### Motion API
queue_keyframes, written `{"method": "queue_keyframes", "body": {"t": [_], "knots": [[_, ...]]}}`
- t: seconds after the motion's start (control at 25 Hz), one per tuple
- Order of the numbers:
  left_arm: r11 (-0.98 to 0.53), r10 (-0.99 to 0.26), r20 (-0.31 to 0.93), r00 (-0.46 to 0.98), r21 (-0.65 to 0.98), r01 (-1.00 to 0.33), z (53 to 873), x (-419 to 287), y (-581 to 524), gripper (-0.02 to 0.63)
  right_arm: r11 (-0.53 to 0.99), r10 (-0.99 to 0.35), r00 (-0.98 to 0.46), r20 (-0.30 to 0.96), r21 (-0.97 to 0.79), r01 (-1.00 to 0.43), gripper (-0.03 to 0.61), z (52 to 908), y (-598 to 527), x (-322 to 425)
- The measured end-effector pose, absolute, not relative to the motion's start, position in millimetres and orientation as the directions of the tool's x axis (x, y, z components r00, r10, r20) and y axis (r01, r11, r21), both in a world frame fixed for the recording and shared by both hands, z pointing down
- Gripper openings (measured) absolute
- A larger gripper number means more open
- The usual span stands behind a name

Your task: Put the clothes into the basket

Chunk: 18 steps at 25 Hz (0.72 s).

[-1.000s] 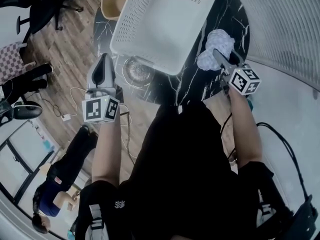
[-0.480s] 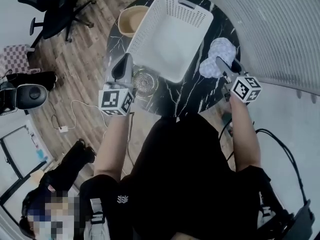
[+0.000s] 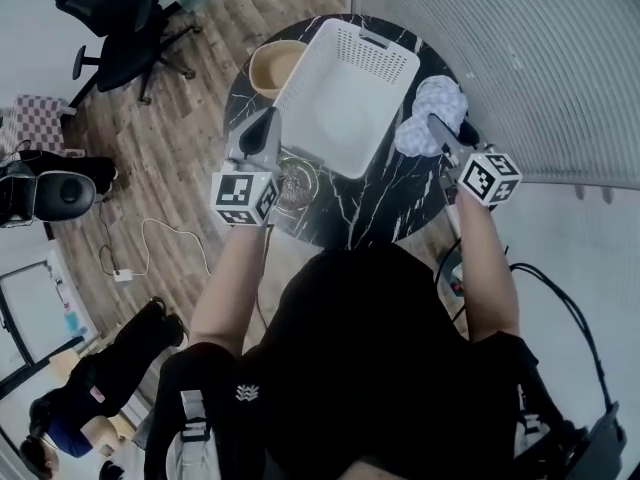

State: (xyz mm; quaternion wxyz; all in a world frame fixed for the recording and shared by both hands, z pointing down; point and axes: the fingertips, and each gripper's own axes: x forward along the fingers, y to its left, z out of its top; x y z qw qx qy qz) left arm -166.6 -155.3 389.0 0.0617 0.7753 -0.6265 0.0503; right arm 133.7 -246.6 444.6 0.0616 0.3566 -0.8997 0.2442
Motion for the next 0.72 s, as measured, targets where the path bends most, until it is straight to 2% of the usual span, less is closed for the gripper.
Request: {"method": "queue_keyframes", "body": {"t": [0.72], "knots": [[-0.184,-0.979,0.089,0.183,0.004,-0.983,341.6,-188.7,-157.6,0.005,0.727,-0.566,-0.797,0.210,-0.328,-0.603,0.239,377.4,-264.6,78.8]]}}
